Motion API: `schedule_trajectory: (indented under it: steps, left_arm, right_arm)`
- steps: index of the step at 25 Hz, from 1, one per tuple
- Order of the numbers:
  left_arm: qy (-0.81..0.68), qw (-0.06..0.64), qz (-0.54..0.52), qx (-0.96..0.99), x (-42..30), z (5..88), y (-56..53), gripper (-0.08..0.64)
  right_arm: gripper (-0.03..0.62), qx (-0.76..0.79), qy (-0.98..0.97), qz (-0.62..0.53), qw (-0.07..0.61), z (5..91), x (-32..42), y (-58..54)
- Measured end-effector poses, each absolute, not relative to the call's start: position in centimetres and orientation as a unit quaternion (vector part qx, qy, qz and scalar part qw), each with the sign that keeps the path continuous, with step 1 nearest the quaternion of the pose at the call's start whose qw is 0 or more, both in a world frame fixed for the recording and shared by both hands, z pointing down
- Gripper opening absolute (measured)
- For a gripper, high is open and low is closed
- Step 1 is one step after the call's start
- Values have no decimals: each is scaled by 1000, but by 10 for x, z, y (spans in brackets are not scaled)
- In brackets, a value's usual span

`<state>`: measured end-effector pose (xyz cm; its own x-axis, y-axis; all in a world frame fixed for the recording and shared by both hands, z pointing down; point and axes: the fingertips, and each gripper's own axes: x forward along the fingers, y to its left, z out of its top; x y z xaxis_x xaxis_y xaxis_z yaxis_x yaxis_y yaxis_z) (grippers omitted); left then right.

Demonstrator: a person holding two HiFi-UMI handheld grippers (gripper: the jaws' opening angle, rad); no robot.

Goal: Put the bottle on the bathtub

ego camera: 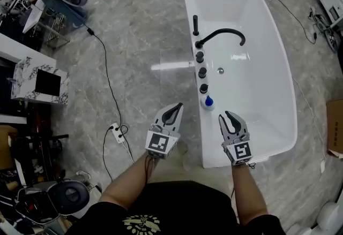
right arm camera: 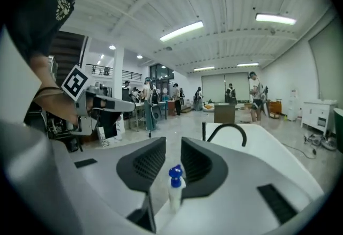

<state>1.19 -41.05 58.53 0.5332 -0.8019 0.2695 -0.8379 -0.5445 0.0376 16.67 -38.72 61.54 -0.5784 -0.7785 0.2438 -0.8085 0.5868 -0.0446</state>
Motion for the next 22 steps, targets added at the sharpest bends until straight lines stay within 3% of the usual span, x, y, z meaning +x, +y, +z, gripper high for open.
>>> schedule_trajectory:
  steps: [3,5,22]
  left_arm:
    - [-466,73,100,876,24,547,-399,9]
    - [-464,60,80,880,31,517,-392,9]
    - [-531,21,31,846,76,387,-304,9]
  right_arm:
    - [26,452,-887,62,73,567,175,-382]
    - [15,455,-886,62,61,543,180,-376]
    - [11,367,-930,7,31,415,219,-305]
